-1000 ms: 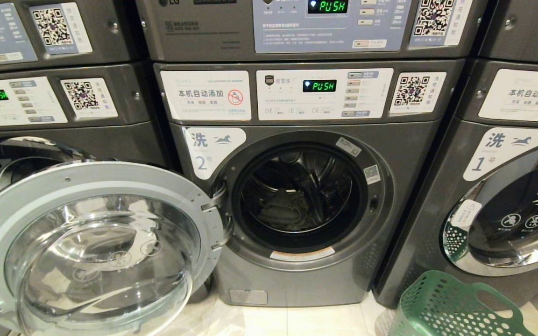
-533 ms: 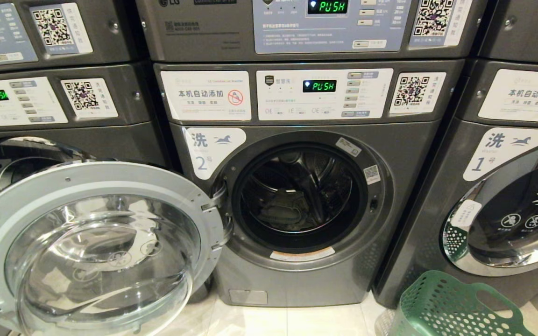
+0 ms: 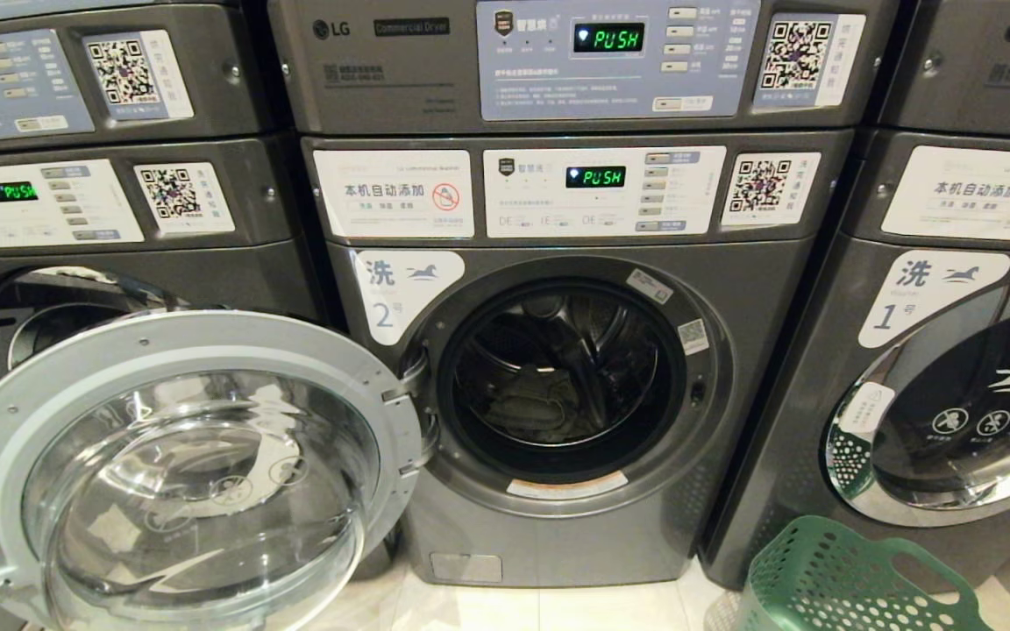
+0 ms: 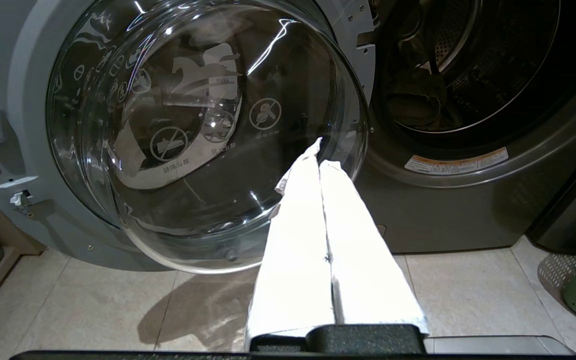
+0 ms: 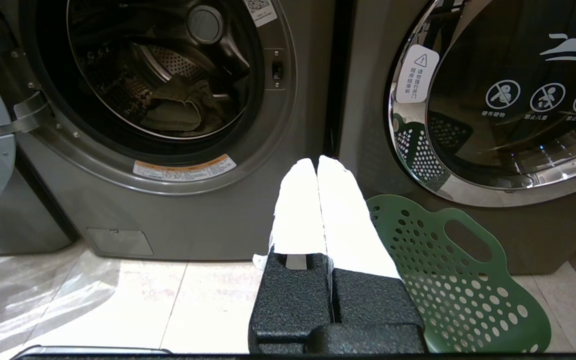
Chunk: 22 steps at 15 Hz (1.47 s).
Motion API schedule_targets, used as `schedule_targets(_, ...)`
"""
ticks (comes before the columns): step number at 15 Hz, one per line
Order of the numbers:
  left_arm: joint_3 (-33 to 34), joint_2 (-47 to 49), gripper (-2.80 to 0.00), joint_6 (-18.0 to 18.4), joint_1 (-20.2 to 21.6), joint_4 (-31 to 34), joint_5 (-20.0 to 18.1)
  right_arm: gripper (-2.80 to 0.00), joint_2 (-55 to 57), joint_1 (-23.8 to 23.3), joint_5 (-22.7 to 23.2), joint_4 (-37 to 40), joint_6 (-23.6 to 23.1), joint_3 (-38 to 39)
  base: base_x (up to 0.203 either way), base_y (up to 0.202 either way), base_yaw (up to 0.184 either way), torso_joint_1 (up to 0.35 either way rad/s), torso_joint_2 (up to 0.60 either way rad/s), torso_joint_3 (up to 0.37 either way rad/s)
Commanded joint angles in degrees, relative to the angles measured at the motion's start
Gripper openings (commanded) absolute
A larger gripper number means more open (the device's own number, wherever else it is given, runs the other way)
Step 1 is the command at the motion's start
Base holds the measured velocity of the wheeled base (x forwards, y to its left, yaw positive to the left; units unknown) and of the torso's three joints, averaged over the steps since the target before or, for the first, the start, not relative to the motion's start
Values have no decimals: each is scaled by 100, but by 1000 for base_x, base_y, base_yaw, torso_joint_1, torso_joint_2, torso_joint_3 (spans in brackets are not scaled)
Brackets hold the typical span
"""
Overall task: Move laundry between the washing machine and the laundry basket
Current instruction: Close the washing machine door with the left hand
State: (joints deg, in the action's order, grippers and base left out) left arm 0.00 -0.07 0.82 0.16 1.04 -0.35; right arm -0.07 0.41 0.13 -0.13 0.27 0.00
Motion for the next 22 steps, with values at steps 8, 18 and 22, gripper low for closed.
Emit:
schedule_targets(8,8,-10,-280,91,2,10,-14,-280,7,2,-5,-4,26,0,0,0,0,1,0,4)
schedule_targets(18,9,-10,-280,156,2,19,0,-280,7,2,-47,-4,43,1,-31,0,0,2,1,0)
schedule_targets(22,9,-10,-280,156,2,10,7,-280,7,2,-40,-4,43,0,-196,0,0,-1,2,0)
